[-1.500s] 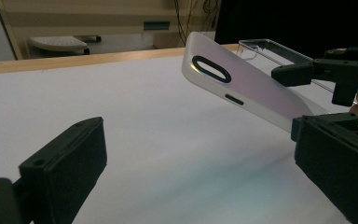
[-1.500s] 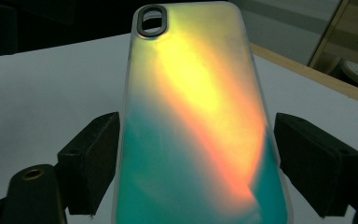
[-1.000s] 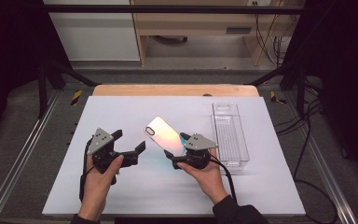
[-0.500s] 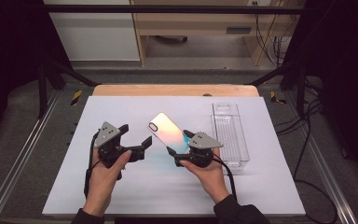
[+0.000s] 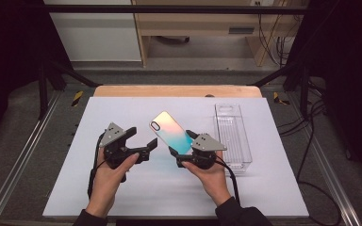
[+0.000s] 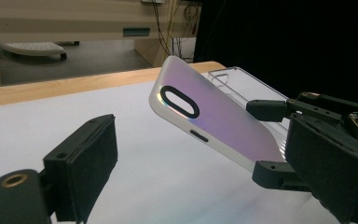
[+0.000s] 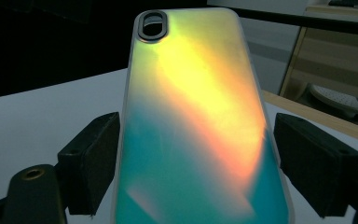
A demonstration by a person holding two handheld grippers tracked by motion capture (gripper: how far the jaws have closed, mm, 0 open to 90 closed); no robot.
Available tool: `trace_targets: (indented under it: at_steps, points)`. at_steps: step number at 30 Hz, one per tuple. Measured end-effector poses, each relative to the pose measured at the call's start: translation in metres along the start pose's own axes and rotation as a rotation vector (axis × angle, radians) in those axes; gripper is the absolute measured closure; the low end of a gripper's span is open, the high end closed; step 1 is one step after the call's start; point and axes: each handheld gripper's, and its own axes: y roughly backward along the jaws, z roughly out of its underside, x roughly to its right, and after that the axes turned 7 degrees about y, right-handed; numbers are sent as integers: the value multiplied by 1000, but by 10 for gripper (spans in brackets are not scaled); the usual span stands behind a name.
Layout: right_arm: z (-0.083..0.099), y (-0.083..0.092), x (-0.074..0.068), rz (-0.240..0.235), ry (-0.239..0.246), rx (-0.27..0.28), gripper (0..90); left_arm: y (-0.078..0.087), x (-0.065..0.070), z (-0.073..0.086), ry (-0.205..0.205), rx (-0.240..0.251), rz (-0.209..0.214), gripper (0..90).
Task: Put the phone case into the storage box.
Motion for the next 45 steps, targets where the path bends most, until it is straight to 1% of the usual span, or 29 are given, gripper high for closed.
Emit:
trace_targets:
  at_steps: [1,2,4,7,8,11,15,18,20,23,25,27,28,29,31,33,37,39,41,42,43,44,45]
  points:
    - [0,0,0,2,0,4,175,-1,0,1,5,-1,0,97]
    - [0,0,-1,1,0,8,175,-3,-1,1,9,-3,6,117]
    - [-1,1,-1,2,2,17,175,-6,-1,2,17,-9,18,125]
    - [-1,1,-3,0,5,26,175,-12,-4,2,48,-13,48,162]
    - [-2,1,-3,0,7,29,175,-14,-6,2,57,-15,55,179]
    - [-2,1,-5,-4,10,38,175,-20,-9,2,66,-25,63,228]
    - [-2,1,-7,-11,10,42,175,-26,-14,1,110,-19,80,311]
    - [-2,0,-8,-14,9,46,175,-29,-18,2,134,-24,87,378]
    - [-2,-1,-9,-16,11,45,174,-29,-20,3,158,-20,92,419]
    - [-1,-1,-9,-21,11,44,174,-29,-25,4,206,-12,103,486]
    - [0,-2,-10,-25,6,41,174,-29,-26,5,228,-3,109,532]
    - [0,-3,-11,-31,5,40,174,-28,-27,6,249,2,110,558]
    - [0,-3,-11,-31,5,40,174,-28,-27,6,249,2,110,575]
    - [1,-3,-11,-34,3,40,174,-27,-29,7,267,4,112,575]
    - [2,-4,-12,-43,-5,37,174,-26,-30,7,297,13,129,615]
    - [3,-5,-12,-48,-9,37,174,-25,-30,7,307,17,137,636]
    - [6,-6,-12,-60,-21,30,174,-25,-29,7,313,19,148,668]
    - [7,-6,-12,-67,-27,28,173,-24,-29,7,323,24,164,684]
    - [7,-7,-11,-78,-36,26,172,-24,-28,7,337,32,194,709]
    - [7,-7,-11,-81,-36,25,172,-23,-28,7,345,38,202,723]
    - [8,-8,-10,-88,-43,22,172,-23,-27,6,359,44,223,741]
    - [9,-9,-10,-97,-52,18,172,-23,-26,6,380,51,262,774]
    - [10,-10,-10,-106,-58,18,172,-23,-23,6,364,51,263,793]
